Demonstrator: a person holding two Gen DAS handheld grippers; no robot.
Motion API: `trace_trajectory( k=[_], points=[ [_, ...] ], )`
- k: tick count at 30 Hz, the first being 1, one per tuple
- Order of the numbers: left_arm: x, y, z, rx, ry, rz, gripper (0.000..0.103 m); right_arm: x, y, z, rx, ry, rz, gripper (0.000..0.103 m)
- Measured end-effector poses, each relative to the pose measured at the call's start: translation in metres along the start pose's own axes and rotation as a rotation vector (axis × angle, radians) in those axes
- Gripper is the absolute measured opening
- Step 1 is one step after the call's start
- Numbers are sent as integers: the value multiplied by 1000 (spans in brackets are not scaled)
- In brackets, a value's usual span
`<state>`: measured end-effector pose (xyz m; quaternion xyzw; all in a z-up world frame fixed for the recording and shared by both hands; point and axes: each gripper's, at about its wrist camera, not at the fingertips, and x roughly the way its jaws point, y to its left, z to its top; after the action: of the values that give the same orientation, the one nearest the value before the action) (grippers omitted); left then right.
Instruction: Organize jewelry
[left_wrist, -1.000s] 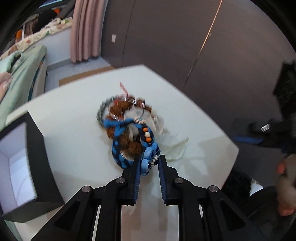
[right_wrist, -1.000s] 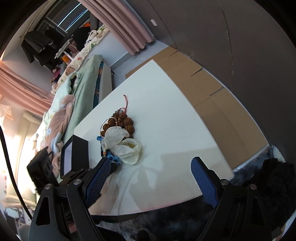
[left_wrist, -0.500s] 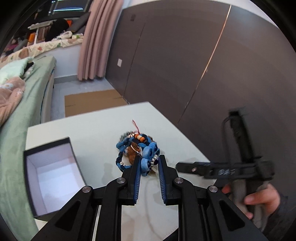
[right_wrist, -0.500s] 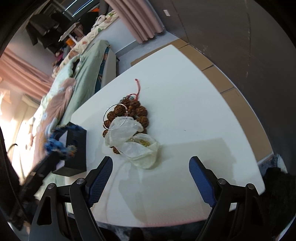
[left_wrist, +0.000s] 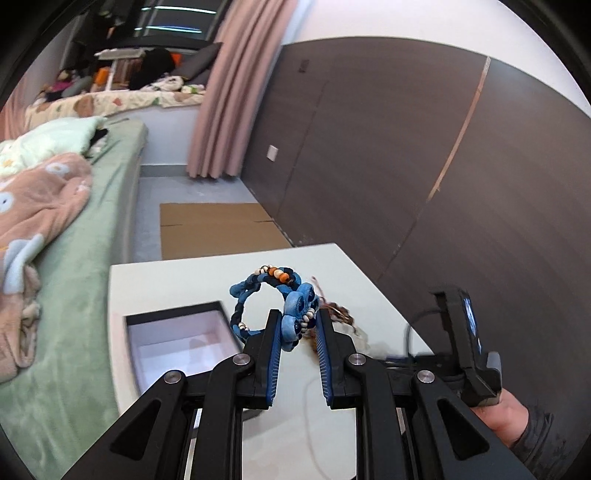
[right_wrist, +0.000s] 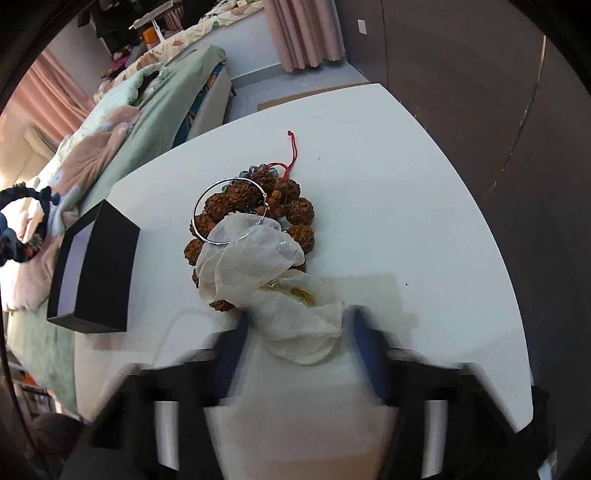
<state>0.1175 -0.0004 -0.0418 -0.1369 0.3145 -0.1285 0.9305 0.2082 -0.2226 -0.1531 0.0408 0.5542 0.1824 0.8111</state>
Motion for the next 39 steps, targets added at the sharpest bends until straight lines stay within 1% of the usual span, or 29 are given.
trace_trajectory(
  k=[1, 2, 3, 5, 9, 13, 15, 16, 18, 19, 20, 21, 23, 26, 27, 30, 34, 36, 37, 38, 39],
  points=[
    [-2, 6, 1, -15, -6, 9, 19, -1, -1, -2, 6, -3, 12, 4],
    [-4, 12, 2, -27, -11, 21, 19, -4, 0, -4, 1, -13, 3, 4],
    [-6, 16, 4, -35, -14, 31, 19, -11, 1, -4, -6, -36, 4, 4],
    [-7, 24, 6, -57, -15, 44, 19, -25, 2, -6, -5, -88, 65, 3],
    [-8, 37, 7, -96, -2, 45, 19, -54, 7, -7, -16, -184, 169, 3],
    [-4, 42, 7, -110, 21, 33, 19, -76, 15, -6, -23, -256, 248, 3],
    [1, 45, 6, -120, 53, 28, 20, -84, 22, -3, -23, -278, 271, 3],
    [4, 47, 6, -131, 68, 13, 24, -89, 26, 0, -25, -287, 282, 3],
    [5, 52, 5, -154, 82, -8, 48, -101, 33, 4, -35, -303, 298, 3],
    [3, 54, 5, -165, 71, -6, 73, -108, 39, 7, -46, -314, 308, 3],
    [-1, 55, 6, -171, 53, -6, 82, -113, 48, 11, -57, -325, 317, 3],
    [-6, 57, 7, -178, 29, -6, 82, -121, 55, 15, -72, -338, 328, 3],
    [-13, 61, 10, -189, 9, 9, 82, -133, 66, 20, -91, -349, 347, 3],
    [-20, 68, 14, -207, -13, 39, 82, -146, 89, 28, -128, -350, 387, 3],
    [-24, 71, 15, -214, -22, 48, 82, -150, 92, 25, -136, -349, 397, 3],
    [-34, 79, 17, -229, -49, 66, 82, -150, 114, 26, -164, -324, 447, 3],
    [-48, 98, 19, -271, -79, 83, 82, -135, 136, 31, -182, -279, 487, 3],
    [-52, 106, 20, -284, -89, 95, 82, -125, 147, 31, -188, -248, 514, 4],
    [-54, 109, 20, -290, -91, 99, 82, -117, 152, 32, -195, -219, 525, 6],
    [-56, 113, 20, -301, -95, 103, 83, -107, 156, 34, -198, -180, 532, 11],
    [-58, 115, 20, -311, -99, 102, 85, -97, 160, 35, -198, -141, 539, 34]
  ],
)
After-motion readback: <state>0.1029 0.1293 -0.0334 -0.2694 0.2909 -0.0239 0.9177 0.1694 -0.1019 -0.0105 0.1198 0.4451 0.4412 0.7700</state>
